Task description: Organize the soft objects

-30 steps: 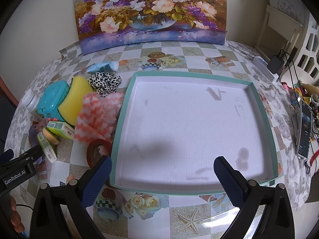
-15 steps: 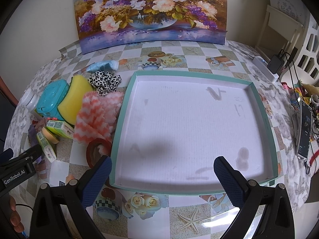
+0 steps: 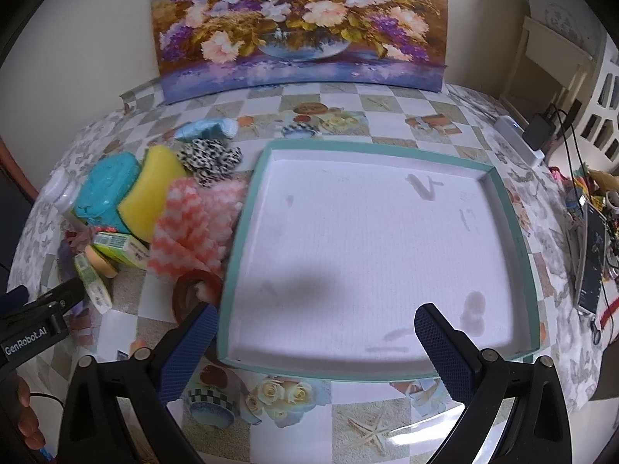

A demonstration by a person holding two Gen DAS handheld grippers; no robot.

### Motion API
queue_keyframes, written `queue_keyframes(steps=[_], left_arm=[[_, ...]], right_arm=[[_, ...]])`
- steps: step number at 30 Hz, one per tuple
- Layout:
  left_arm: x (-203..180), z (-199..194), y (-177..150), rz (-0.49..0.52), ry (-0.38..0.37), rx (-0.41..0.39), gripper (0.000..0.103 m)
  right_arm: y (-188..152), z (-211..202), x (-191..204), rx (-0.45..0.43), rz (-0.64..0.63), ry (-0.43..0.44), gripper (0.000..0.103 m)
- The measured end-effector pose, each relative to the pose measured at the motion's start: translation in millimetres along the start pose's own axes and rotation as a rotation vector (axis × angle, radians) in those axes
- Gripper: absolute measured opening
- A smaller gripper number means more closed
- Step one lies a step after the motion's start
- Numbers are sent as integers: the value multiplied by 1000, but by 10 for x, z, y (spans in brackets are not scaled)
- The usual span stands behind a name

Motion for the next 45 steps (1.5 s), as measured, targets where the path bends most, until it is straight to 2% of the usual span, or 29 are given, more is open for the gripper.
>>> queue_keyframes(steps=[5,9,15,20,27,36,39,42,45], left_arm=[[205,-38,155,-73,-43,-13,103],[406,10,285,-145,-126,-1,103],[689,87,391,-233,-186,-18,103],[910,194,403,-260,-185,-27,103],[1080,407,327,-282,-148,28,103],[983,618,231,-276,-171,84,102],[952,671,216,-280,-193,103,92],[923,717,202,-284,-223,122,88],[910,749,200,-288,-239,130,79]], right_arm=[[143,-101,221,-31,-27,111,103],[273,-171,432,-58,-91,137,103],[461,-215,730,-93,-165,185,103],[547,-191,1082,-97,-237,248,103],[450,-69,1677,-71,-365,336,103],[318,239,2023,12,-377,431,85],[289,329,2113,32,-388,450,80],[267,375,2198,41,-404,464,69],[225,419,2284,56,-429,469,62]])
Point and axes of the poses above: each gripper's, at about its wrist camera, not at the fingertips, and z roughly the way its jaws point, x to its left, y to its top, the point moved 8 cm from there along z, roughly the way its jaws point, and after that the axes turned 7 degrees about -z, right-handed, at the moved point
